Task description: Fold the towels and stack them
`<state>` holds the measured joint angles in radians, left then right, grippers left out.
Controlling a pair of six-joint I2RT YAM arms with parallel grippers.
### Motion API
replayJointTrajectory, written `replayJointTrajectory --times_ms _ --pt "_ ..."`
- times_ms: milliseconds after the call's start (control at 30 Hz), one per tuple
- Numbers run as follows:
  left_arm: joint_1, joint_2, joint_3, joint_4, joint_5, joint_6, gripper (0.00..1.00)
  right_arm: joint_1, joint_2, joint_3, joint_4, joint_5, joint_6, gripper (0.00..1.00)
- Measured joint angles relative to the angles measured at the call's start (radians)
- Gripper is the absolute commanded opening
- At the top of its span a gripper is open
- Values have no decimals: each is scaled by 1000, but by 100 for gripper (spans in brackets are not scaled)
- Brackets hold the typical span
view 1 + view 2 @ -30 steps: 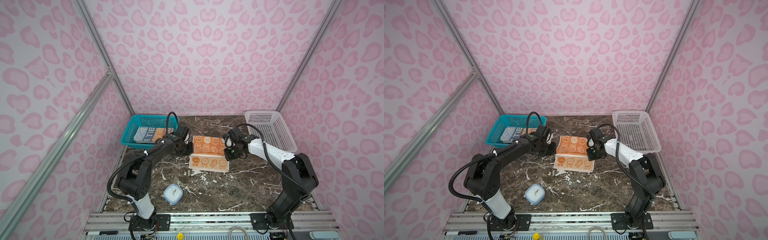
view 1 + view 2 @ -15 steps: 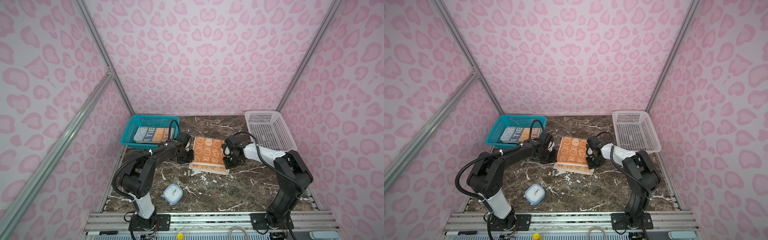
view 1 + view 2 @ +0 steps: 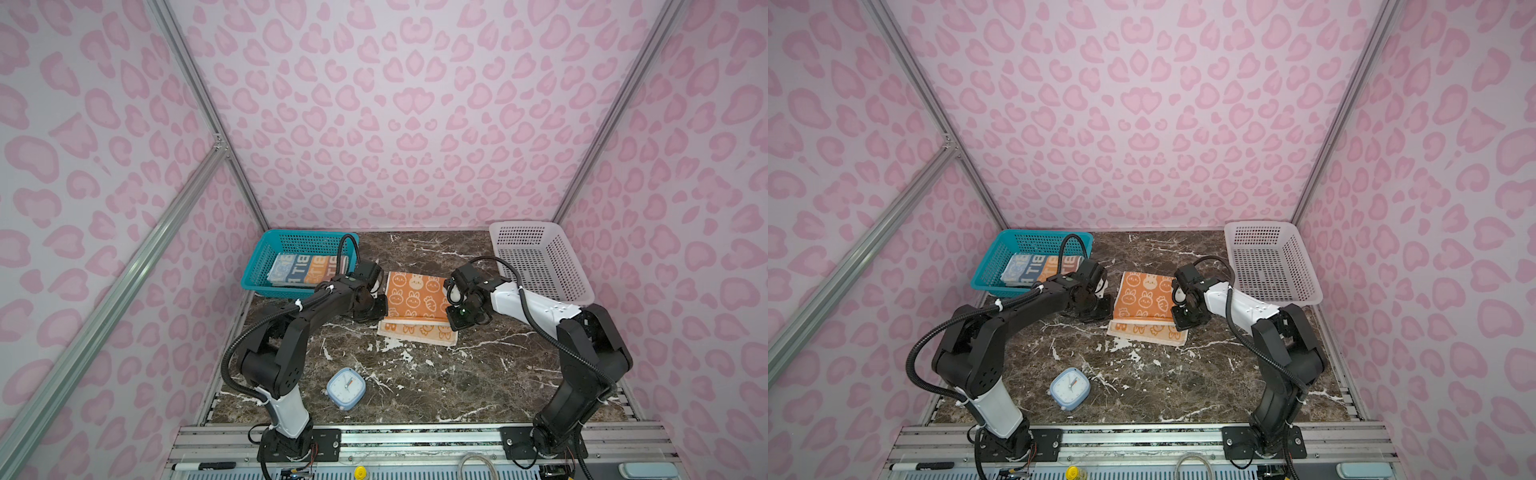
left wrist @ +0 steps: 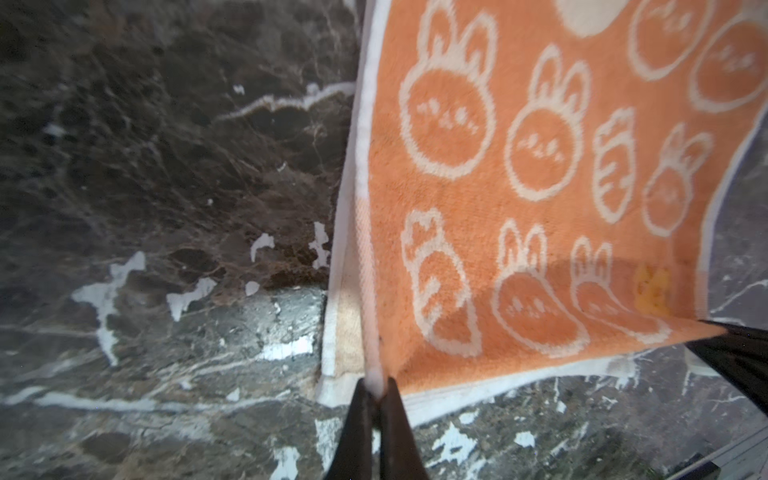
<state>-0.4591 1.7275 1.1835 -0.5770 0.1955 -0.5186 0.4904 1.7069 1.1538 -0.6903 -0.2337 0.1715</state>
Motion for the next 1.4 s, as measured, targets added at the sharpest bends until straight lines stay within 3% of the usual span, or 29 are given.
replayJointTrajectory --times_ms 300,967,1300,1400 --pt "-8 -61 -57 2 7 -4 3 43 -58 -60 -18 6 -4 0" --pt "-34 38 -100 40 1 -10 3 74 24 -105 15 6 27 0" --pt "-34 42 -90 32 -16 -3 4 117 -32 -118 -11 31 27 12" --pt "-34 47 -87 29 -16 -2 14 123 -10 -132 -11 35 31 20"
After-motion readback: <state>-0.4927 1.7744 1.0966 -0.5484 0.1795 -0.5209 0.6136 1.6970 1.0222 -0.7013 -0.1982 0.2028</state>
